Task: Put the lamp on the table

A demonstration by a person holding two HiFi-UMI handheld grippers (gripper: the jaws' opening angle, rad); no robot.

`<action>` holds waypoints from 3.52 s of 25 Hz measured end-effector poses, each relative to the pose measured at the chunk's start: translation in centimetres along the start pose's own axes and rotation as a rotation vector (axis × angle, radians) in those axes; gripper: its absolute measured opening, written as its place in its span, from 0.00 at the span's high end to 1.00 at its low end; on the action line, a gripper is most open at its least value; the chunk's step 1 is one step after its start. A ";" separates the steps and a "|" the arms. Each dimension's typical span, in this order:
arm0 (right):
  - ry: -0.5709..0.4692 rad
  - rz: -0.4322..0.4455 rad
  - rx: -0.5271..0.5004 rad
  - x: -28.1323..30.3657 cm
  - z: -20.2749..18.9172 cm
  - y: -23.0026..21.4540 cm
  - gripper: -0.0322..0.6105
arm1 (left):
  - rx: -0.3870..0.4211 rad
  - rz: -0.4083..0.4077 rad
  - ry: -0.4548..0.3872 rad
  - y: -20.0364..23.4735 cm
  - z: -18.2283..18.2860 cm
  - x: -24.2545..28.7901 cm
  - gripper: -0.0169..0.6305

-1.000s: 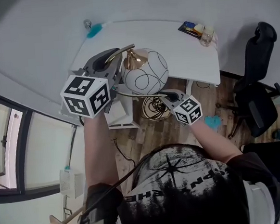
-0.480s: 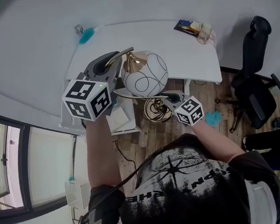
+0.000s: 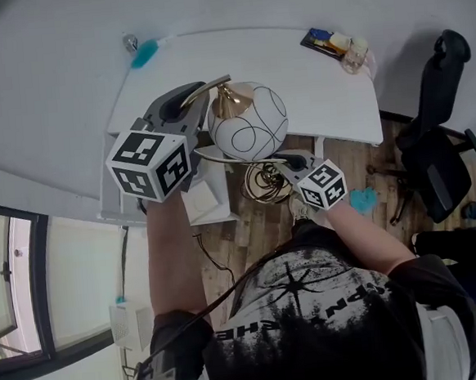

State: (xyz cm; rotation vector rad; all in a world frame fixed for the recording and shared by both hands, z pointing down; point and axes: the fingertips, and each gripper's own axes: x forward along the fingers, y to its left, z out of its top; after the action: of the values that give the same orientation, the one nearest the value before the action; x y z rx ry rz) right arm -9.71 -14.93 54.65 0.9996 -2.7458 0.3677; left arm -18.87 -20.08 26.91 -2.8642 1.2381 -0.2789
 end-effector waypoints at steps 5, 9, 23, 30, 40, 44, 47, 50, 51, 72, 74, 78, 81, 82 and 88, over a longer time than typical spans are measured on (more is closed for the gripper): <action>-0.014 0.018 -0.007 0.7 -0.1 -0.2 0.92 | 0.026 0.002 -0.005 -0.2 0.0 -0.1 0.95; -0.021 0.025 -0.036 1.5 -0.2 -1.4 0.92 | 0.030 0.015 -0.027 0.2 -0.6 0.2 0.95; 0.002 0.071 0.025 5.6 5.1 -17.7 0.92 | 0.012 0.038 0.039 6.6 3.2 17.8 0.95; 0.006 0.083 0.044 6.8 5.8 -22.8 0.92 | 0.013 0.037 0.058 8.0 3.4 23.4 0.95; 0.010 0.083 0.043 8.6 6.7 -27.3 0.92 | 0.006 0.031 0.059 9.8 3.6 27.5 0.95; 0.009 0.069 0.060 9.3 6.9 -28.1 0.92 | 0.012 0.012 0.065 10.3 3.7 28.4 0.95; 0.006 0.057 0.065 10.3 7.1 -28.8 0.92 | 0.017 -0.004 0.066 11.1 3.6 29.1 0.95; 0.003 0.039 0.067 11.7 7.4 -29.8 0.92 | 0.016 -0.019 0.061 12.6 3.3 30.1 0.95; 0.000 0.030 0.069 12.2 7.6 -30.2 0.92 | 0.017 -0.028 0.059 13.1 3.3 30.5 0.95; -0.051 -0.175 0.132 23.1 10.2 -37.1 0.92 | 0.052 -0.239 0.056 23.3 2.3 37.5 0.95; -0.054 -0.184 0.136 23.7 9.9 -37.8 0.92 | 0.054 -0.248 0.060 23.6 1.8 38.2 0.95; -0.048 -0.205 0.169 26.0 9.8 -39.7 0.92 | 0.046 -0.277 0.087 25.6 1.0 40.5 0.95; -0.052 -0.218 0.183 27.8 10.0 -40.8 0.92 | 0.046 -0.294 0.100 27.4 0.6 41.9 0.95; -0.054 -0.219 0.186 28.4 10.0 -41.1 0.92 | 0.047 -0.298 0.103 27.8 0.5 42.3 0.95; -0.070 -0.230 0.199 30.6 9.9 -42.9 0.92 | 0.057 -0.314 0.120 29.3 -0.3 44.0 0.95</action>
State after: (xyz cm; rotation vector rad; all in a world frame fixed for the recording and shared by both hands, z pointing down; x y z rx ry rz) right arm -5.80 -68.09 60.45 1.3864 -2.6539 0.5861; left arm -10.50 -72.03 31.94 -3.0211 0.7716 -0.4861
